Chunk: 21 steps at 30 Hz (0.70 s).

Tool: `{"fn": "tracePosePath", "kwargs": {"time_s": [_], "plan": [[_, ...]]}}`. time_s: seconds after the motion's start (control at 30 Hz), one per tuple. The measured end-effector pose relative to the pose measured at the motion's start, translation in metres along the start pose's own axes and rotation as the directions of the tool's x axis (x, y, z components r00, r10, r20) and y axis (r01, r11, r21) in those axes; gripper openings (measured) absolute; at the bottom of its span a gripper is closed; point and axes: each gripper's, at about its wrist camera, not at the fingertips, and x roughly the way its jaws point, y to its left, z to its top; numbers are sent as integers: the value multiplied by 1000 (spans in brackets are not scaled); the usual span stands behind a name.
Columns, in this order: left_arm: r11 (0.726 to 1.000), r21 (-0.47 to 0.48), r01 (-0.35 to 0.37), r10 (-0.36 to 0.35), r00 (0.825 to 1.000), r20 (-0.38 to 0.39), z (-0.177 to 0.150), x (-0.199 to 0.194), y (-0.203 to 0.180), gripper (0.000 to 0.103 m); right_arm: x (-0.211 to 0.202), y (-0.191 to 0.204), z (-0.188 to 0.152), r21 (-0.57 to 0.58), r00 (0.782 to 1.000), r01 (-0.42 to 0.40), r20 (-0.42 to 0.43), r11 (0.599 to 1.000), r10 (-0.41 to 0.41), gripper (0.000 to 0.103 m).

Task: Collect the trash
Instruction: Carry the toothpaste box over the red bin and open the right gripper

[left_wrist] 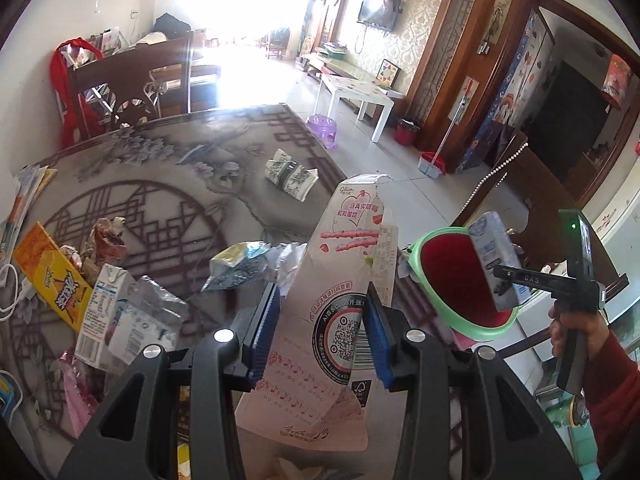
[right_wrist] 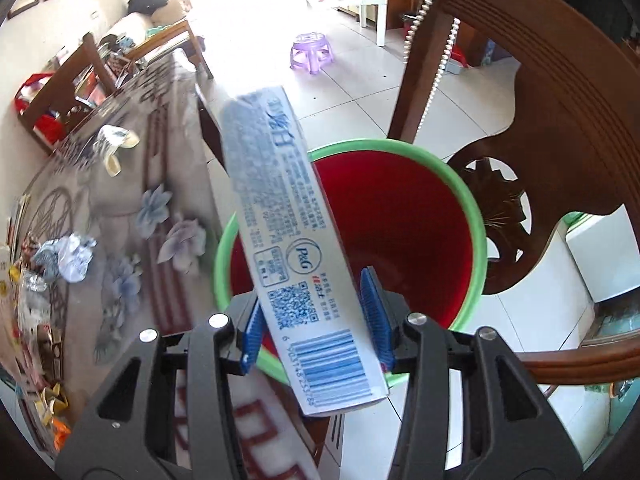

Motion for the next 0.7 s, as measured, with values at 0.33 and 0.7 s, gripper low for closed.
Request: {"fn": "tracePosePath", "kwargs": {"time_s": [0.33, 0.7], "plan": [[977, 82, 194, -189, 980, -67, 28, 68, -94, 39, -35, -46, -10, 130, 991, 24, 130, 991, -41, 71], [938, 199, 283, -261, 957, -130, 48, 139, -196, 44, -81, -81, -20, 209, 971, 84, 202, 974, -127, 71]]}}
